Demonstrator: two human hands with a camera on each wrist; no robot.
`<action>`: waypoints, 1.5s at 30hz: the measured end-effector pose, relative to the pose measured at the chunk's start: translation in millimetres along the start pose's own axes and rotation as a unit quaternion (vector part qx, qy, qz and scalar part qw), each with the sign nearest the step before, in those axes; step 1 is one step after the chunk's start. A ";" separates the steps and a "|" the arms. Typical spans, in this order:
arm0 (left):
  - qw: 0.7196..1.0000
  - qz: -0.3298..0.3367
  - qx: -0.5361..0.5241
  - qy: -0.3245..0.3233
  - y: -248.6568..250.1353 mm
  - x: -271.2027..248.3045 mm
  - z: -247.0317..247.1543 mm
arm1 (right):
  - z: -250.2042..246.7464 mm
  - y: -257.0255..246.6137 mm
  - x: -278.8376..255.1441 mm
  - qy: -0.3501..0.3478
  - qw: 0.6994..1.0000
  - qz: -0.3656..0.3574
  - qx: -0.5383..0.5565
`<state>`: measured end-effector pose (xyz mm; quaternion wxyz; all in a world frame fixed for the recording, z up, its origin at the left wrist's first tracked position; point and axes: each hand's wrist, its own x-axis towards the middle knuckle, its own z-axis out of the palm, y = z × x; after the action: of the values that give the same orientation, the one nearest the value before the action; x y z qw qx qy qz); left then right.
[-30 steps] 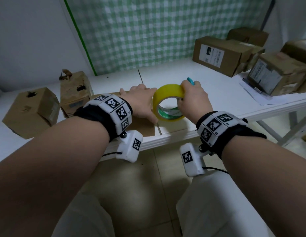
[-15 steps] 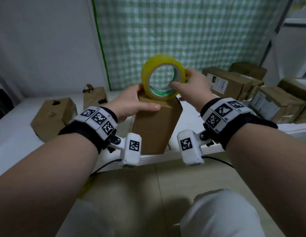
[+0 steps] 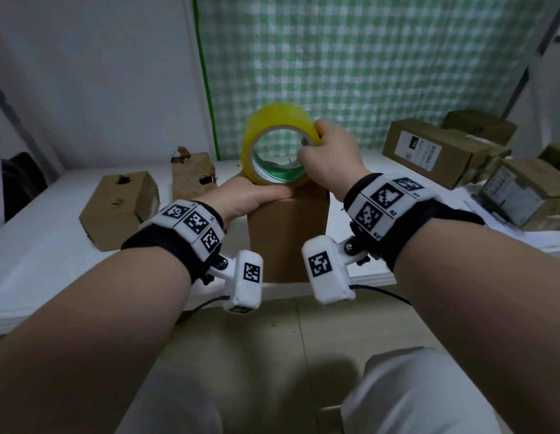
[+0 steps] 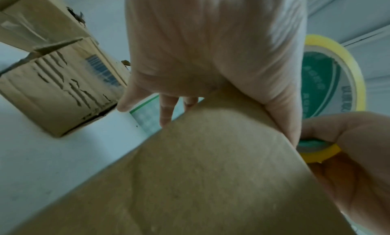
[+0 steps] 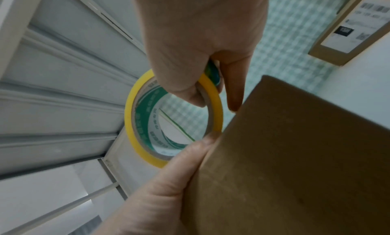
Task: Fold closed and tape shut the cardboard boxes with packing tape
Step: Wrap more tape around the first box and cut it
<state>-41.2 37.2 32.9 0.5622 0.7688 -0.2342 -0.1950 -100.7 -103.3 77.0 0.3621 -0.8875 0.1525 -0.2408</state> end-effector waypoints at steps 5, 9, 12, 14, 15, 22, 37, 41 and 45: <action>0.996 -0.010 0.086 -0.011 1.4 -0.6 -2.5 | -21.7 6.0 6.1 0.067 0.998 -0.015 -0.005; 0.995 -0.016 0.095 -0.023 2.8 -0.8 -2.3 | -48.0 23.0 7.3 0.093 0.994 -0.003 -0.062; 0.994 -0.026 0.104 -0.026 5.9 -3.6 -0.8 | -57.0 29.6 5.4 0.079 0.991 -0.005 -0.105; 0.993 -0.035 0.110 -0.032 7.5 -5.1 -0.3 | -63.0 33.5 4.8 0.079 0.990 -0.004 -0.117; 0.993 -0.037 0.109 -0.034 8.3 -5.5 -0.4 | -66.6 36.5 4.8 0.080 0.989 -0.003 -0.125; 0.993 -0.044 0.110 -0.016 7.3 -1.1 1.1 | -67.6 62.6 -2.1 0.067 0.990 0.024 -0.123; 0.972 -0.016 0.233 -0.006 20.2 -3.4 0.3 | -43.1 73.5 -15.8 0.125 0.965 0.176 0.149; 0.921 0.012 0.389 -0.017 48.4 2.7 9.4 | -42.1 73.7 -14.6 0.122 0.969 0.159 0.143; 0.945 0.006 0.318 -0.079 60.2 10.1 29.6 | -41.6 72.6 -14.1 0.121 0.971 0.149 0.143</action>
<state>-58.1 -7.1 81.4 0.2689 0.8885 -0.3321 -0.1670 -141.8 -170.8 46.4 0.4955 -0.7581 0.2901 -0.3090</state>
